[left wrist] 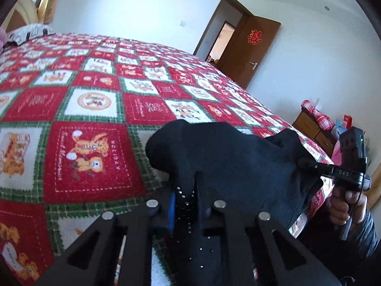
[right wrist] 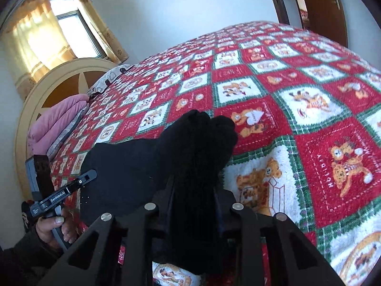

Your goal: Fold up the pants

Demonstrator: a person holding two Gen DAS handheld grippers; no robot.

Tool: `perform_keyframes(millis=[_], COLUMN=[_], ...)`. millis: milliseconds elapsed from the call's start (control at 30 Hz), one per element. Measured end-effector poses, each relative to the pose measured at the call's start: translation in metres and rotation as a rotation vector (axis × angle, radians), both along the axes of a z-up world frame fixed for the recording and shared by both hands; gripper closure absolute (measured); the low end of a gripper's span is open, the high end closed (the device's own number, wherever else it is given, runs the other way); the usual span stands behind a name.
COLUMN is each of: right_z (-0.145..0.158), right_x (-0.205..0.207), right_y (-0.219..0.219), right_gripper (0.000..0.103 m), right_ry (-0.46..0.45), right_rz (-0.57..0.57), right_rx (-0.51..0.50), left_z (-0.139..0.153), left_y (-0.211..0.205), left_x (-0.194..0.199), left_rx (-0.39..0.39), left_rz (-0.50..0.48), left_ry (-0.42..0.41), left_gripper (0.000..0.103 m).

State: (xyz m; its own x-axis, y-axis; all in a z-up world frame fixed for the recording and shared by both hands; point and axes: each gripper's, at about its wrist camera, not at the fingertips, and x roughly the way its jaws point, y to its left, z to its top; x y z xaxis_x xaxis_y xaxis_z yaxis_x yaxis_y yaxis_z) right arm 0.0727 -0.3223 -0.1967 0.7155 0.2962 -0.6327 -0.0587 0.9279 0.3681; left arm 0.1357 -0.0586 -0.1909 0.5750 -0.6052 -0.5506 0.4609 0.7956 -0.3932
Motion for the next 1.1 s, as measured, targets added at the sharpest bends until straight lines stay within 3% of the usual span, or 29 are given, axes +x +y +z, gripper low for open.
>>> perform_keyframes(millis=[267, 500, 767, 1100], right_z=[0.023, 0.035, 0.055, 0.069], right_x=[-0.015, 0.006, 0.064, 0.156], right_y=[0.010, 0.030, 0.076, 0.175], right_gripper=[0.077, 0.077, 0.077, 0.077], right_ry=[-0.060, -0.071, -0.087, -0.087], right_rz=[-0.007, 0.042, 0.135, 0.298], right_rx=[-0.015, -0.033, -0.038, -0.059], left_z=[0.018, 0.036, 0.054, 0.061], left_y=[0.007, 0.031, 0.081, 0.159], left_x=[-0.006, -0.003, 0.014, 0.038], left_rx=[0.009, 0.016, 0.051, 0.101], left_rz=[-0.001, 0.051, 0.151, 0.332], left_ry=[-0.045, -0.080, -0.128, -0.147], left_gripper=[0.090, 0.090, 0.090, 0.090])
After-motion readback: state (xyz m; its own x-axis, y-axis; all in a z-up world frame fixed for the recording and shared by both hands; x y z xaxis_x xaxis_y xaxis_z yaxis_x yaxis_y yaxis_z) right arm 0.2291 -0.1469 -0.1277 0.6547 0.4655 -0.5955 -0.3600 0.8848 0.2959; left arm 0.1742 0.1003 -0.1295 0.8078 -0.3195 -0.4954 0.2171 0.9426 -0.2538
